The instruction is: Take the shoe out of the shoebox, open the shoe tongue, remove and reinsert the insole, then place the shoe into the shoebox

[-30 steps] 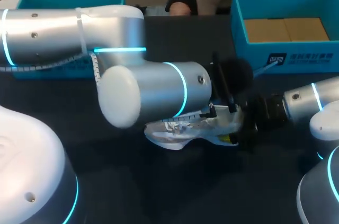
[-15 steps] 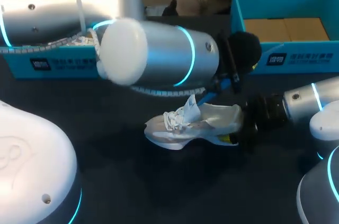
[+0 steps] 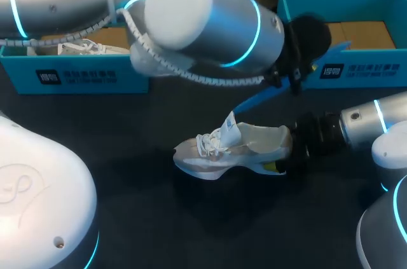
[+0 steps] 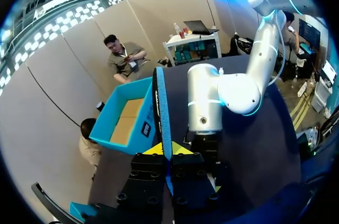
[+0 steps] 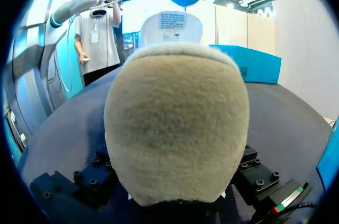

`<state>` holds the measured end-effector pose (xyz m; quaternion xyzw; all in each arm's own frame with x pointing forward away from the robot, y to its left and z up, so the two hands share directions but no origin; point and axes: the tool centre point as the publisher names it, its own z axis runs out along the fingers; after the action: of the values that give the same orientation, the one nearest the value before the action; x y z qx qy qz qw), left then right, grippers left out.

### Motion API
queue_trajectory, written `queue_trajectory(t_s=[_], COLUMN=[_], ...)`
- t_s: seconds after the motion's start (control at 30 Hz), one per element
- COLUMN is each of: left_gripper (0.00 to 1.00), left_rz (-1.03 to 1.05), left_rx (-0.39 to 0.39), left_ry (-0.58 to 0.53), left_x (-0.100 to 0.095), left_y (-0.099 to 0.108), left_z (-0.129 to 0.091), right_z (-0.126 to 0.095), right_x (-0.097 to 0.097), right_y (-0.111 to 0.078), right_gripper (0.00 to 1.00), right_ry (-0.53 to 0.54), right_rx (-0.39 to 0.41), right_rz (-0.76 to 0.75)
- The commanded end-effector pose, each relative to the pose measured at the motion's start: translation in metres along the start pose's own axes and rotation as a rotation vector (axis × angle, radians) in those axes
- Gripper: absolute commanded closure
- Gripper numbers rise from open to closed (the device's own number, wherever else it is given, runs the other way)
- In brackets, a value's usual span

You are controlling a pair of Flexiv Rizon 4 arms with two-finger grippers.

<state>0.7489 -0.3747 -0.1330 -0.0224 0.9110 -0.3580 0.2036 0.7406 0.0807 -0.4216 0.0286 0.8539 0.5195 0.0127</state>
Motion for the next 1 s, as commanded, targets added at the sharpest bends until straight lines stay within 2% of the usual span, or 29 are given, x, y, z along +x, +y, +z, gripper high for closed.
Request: queue_trajectory(t_s=[0.03,0.3,0.67,0.87,1.0], left_gripper=[1.00,1.00,1.00,1.00,1.00], left_rz=[0.005,-0.044,-0.198,-0.243,-0.231], left_rx=[0.042,0.190,0.412,0.487,0.483], left_ry=[0.037,0.183,0.297,0.292,0.278], left_x=[-0.011,-0.030,-0.050,-0.061,-0.063], left_y=[-0.004,-0.018,-0.016,-0.006,-0.002], left_z=[-0.014,-0.038,-0.071,-0.092,-0.098], right_z=[0.001,0.001,0.001,0.001,0.001], right_x=[0.001,0.001,0.001,0.001,0.001], right_y=[0.000,0.000,0.000,0.000,0.000], right_gripper=[1.00,1.00,1.00,1.00,1.00], right_ry=[-0.002,-0.002,-0.002,-0.002,-0.002], right_rx=[0.003,0.003,0.003,0.003,0.003], right_rz=[0.000,0.000,0.000,0.000,0.000])
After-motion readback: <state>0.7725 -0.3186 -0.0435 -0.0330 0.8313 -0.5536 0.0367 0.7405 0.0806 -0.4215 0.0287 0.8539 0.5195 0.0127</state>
